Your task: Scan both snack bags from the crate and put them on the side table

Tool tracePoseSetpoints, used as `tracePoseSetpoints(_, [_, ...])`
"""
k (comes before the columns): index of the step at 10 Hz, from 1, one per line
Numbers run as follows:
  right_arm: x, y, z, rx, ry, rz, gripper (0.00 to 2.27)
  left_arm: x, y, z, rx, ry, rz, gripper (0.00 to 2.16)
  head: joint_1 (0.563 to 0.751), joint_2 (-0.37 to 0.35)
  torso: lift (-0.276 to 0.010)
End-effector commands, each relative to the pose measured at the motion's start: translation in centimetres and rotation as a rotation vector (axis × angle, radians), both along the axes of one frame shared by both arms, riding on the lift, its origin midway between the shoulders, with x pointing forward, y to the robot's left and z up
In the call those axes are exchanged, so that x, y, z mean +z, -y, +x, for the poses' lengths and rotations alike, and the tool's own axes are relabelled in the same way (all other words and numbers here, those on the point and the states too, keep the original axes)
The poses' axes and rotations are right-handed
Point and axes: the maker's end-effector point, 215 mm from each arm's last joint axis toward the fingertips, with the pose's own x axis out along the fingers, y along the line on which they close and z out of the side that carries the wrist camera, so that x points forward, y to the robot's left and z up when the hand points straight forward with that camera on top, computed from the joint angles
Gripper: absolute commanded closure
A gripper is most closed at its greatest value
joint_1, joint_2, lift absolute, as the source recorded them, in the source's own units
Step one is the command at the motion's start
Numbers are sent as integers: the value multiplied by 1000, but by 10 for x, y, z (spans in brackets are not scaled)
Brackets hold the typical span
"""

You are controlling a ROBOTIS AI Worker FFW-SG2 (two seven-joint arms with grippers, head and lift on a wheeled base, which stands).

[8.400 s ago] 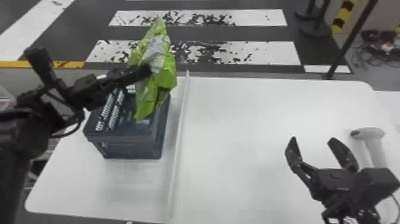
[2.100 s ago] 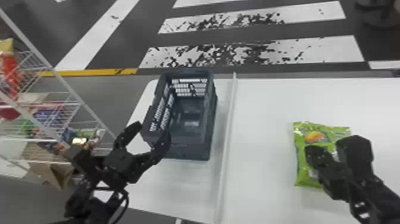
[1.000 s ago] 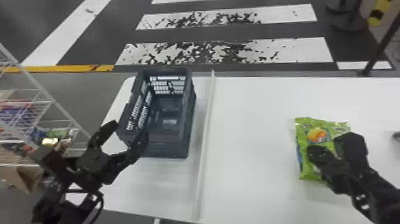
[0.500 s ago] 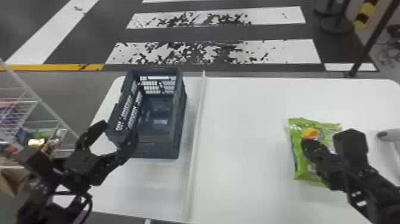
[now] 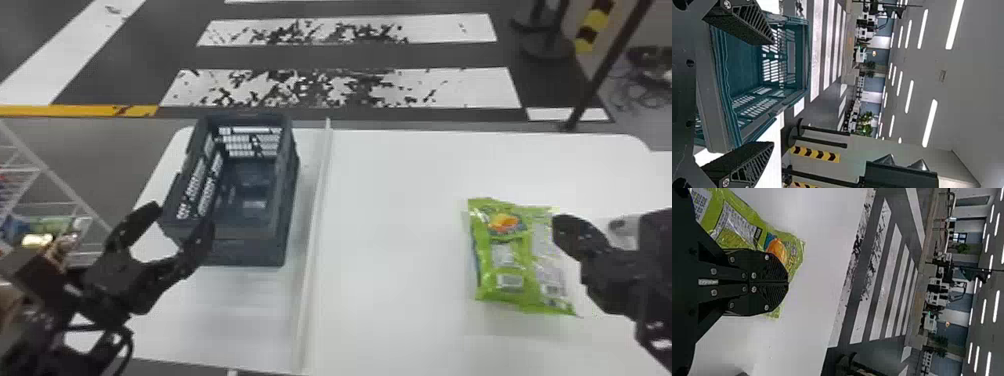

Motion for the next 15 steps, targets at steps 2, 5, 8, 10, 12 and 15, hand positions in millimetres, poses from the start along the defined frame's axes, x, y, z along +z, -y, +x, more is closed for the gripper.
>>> tracePoseSetpoints(2, [2, 70, -9, -117, -8, -29, 107, 3, 0, 0, 0, 7, -3, 87, 695, 8, -87])
tracePoseSetpoints(5, [-19, 141, -19, -251, -82, -53, 26, 3, 0, 0, -1, 7, -3, 87, 695, -94, -87])
tracePoseSetpoints(8, [-42, 164, -13, -269, -128, -52, 29, 6, 1, 1, -3, 12, -5, 87, 695, -175, -87])
tracePoseSetpoints(10, [-51, 168, -5, -263, -149, -46, 33, 13, 4, 1, -1, 23, -9, 87, 695, -190, -87])
tracePoseSetpoints(12, [-61, 175, 2, -262, -185, -51, 33, 11, 7, 4, 24, 6, -20, 87, 695, -197, -87])
tracePoseSetpoints(15, [-81, 188, 15, -257, -247, -43, 33, 4, 11, 5, 29, -16, -29, 87, 695, -217, -87])
